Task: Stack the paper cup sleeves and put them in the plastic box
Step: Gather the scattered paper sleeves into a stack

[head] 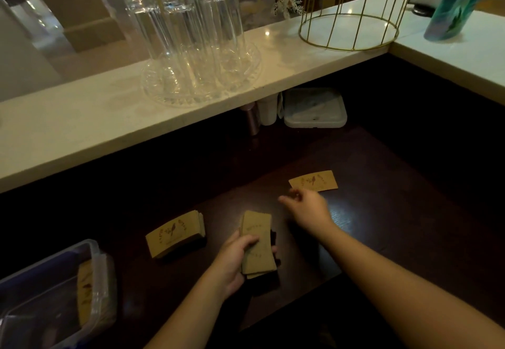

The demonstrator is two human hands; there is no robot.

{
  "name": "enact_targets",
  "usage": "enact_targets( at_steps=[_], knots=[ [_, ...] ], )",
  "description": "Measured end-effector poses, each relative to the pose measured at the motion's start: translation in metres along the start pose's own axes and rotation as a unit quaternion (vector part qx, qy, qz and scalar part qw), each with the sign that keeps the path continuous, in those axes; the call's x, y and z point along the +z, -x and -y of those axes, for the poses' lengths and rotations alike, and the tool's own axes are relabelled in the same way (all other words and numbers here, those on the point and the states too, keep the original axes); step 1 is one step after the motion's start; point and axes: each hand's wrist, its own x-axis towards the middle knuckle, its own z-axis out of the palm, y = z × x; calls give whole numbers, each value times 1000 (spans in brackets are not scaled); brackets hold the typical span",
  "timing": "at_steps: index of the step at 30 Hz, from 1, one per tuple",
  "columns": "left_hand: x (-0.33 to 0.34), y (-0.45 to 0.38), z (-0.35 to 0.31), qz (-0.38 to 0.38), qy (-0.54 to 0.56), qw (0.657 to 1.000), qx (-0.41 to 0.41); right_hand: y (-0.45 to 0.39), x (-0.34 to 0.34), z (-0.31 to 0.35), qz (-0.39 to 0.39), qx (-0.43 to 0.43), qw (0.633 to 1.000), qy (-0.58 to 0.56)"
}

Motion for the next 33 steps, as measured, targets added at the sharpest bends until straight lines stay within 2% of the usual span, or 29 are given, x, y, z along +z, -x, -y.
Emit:
enact_targets(
  at_steps=[3,6,8,11,13,15,17,19,22,25,27,31,33],
  knots=[
    [-13,5,0,-18,12,1000,15,-33,-25,-14,-131,117,982,73],
    [-26,12,-1,-36,20,999,12,-49,-33,-24,-116,232,954,150],
    [-33,15,-1,-41,30,999,7,-51,-27,-24,-108,236,946,192],
    [-42,17,-1,-53,53,997,0,-53,-24,-17,-113,240,951,157],
    [-48,17,-2,-61,56,997,4,-52,-29,-13,-118,222,966,66],
    [-53,16,-2,-67,53,996,14,-44,-38,-4,-111,187,971,-102],
    [-57,15,-4,-64,55,996,25,-30,-45,15,-57,148,952,-263],
    [-60,14,-5,-58,58,996,33,-15,-45,35,36,102,939,-326],
    [-63,9,-6,-51,56,997,34,5,-25,55,154,34,945,-286],
    [-63,11,-7,-20,33,999,24,20,9,59,227,-10,953,-199],
    [-62,15,-7,4,10,1000,16,25,34,56,238,-32,961,-135],
    [-68,27,-5,-7,-24,1000,15,37,69,51,215,-75,974,-7],
    [-76,35,-4,4,-37,999,8,41,78,52,261,-53,964,-16]
  ],
)
